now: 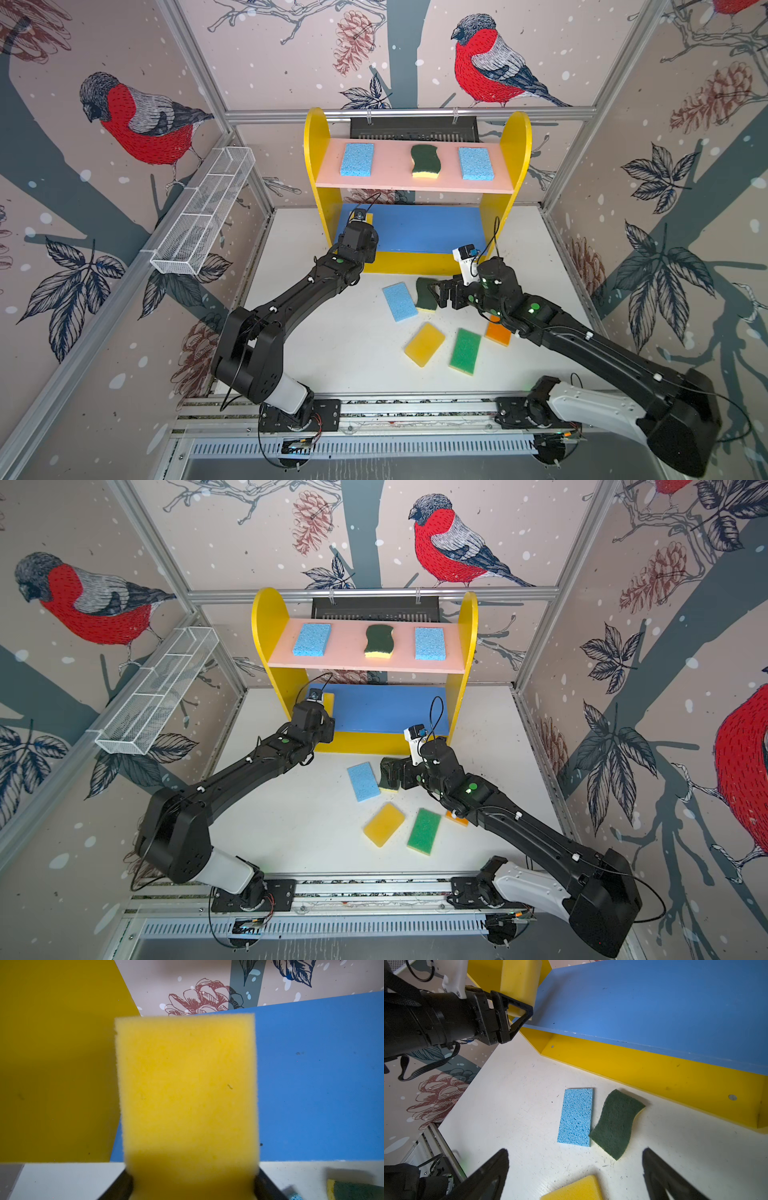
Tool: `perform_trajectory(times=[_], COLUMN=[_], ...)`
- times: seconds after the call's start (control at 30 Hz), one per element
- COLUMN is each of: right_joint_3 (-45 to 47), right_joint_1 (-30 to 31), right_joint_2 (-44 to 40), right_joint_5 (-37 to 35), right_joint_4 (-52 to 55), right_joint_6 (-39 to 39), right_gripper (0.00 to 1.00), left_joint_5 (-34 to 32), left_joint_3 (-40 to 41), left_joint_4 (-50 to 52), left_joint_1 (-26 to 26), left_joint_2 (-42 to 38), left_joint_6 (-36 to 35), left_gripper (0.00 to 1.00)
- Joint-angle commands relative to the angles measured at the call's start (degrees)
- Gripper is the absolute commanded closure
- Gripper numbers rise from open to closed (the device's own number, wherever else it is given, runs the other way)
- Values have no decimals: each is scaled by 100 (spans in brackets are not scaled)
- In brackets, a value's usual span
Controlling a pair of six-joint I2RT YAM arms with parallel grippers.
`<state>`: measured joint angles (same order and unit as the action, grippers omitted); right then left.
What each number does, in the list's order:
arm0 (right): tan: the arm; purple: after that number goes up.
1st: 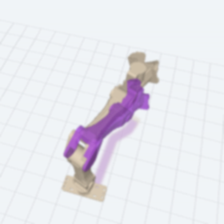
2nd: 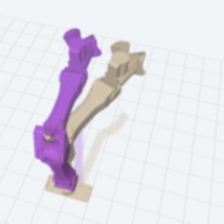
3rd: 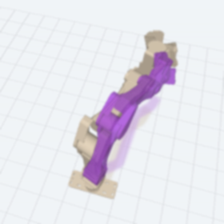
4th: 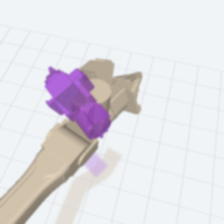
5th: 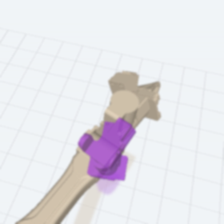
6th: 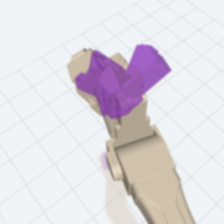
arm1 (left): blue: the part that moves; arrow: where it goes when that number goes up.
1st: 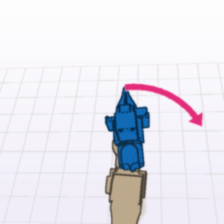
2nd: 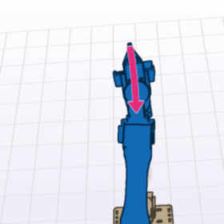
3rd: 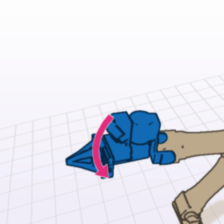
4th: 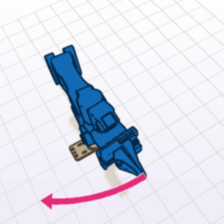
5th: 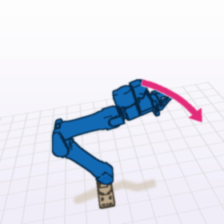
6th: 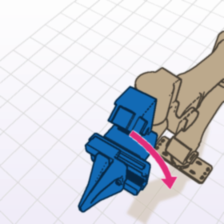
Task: Arrange cleaning sponges on a shelf
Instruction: Place the cleaning sponge on the shelf.
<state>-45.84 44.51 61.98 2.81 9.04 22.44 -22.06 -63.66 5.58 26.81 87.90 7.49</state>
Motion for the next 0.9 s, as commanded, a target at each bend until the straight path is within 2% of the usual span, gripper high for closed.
perform_trajectory(times=[0.0, 0.87], right_joint_3=[-86, -521], right_joint_1=[61, 284], right_joint_2=[58, 515], right_joint_5=[-109, -291], right_joint_4=[-148, -34], right_joint_6=[-32, -76], right_gripper=[0, 0], left_joint_5=[71, 280], left_joint_3=[-60, -438], left_joint_4=[-298, -601], left_joint_1=[-78, -324], left_joint_2=[64, 767], left_joint_6=[-53, -79], left_gripper=[34, 35])
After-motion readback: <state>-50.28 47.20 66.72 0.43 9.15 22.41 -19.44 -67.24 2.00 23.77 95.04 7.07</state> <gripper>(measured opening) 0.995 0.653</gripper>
